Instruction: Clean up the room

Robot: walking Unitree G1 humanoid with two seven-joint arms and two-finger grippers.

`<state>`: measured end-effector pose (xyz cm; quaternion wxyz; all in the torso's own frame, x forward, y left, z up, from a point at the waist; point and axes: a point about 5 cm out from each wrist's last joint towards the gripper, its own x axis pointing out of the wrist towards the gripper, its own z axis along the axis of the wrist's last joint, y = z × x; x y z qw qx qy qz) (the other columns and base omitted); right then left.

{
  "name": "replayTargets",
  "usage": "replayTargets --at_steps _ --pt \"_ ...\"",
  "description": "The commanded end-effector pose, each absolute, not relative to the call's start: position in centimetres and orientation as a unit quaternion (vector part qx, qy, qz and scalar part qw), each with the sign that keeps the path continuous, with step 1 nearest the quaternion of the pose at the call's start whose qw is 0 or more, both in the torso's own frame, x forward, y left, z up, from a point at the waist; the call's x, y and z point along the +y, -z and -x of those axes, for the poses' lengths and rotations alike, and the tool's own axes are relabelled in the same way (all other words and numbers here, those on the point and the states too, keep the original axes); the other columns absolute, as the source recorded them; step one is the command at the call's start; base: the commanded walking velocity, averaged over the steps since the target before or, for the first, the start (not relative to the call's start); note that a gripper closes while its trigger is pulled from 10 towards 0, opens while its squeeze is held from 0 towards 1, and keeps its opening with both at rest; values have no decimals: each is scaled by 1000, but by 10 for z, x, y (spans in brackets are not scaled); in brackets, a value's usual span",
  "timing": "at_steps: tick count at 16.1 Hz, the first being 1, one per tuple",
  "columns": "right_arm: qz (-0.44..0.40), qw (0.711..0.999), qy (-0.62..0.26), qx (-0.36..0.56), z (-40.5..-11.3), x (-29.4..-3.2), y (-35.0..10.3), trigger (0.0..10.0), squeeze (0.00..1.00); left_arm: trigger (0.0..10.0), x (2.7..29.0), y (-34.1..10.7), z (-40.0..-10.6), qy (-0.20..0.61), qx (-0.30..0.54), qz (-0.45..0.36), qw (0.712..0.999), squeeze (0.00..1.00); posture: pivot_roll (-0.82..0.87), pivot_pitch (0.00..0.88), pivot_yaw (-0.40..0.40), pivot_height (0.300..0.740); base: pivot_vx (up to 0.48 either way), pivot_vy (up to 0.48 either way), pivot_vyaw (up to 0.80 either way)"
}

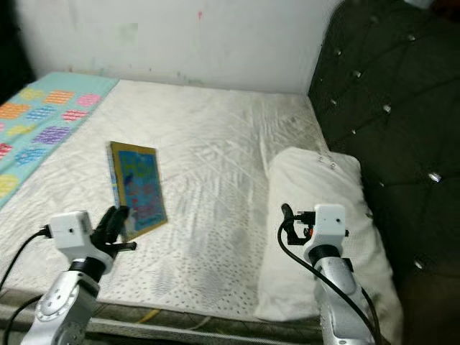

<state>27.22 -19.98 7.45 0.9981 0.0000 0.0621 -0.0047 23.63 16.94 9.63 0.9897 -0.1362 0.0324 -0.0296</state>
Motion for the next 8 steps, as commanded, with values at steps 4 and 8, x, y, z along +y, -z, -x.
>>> replayTargets --at_steps 4,8 --pt "2 998 8 58 -275 -204 -77 10000 0 10000 165 -109 -241 45 2 130 990 0 -79 0 -40 740 0 0 -800" --pt "0 998 8 56 -276 -203 -77 10000 0 10000 165 -109 -242 42 2 128 991 0 -78 0 -40 740 0 0 -786"
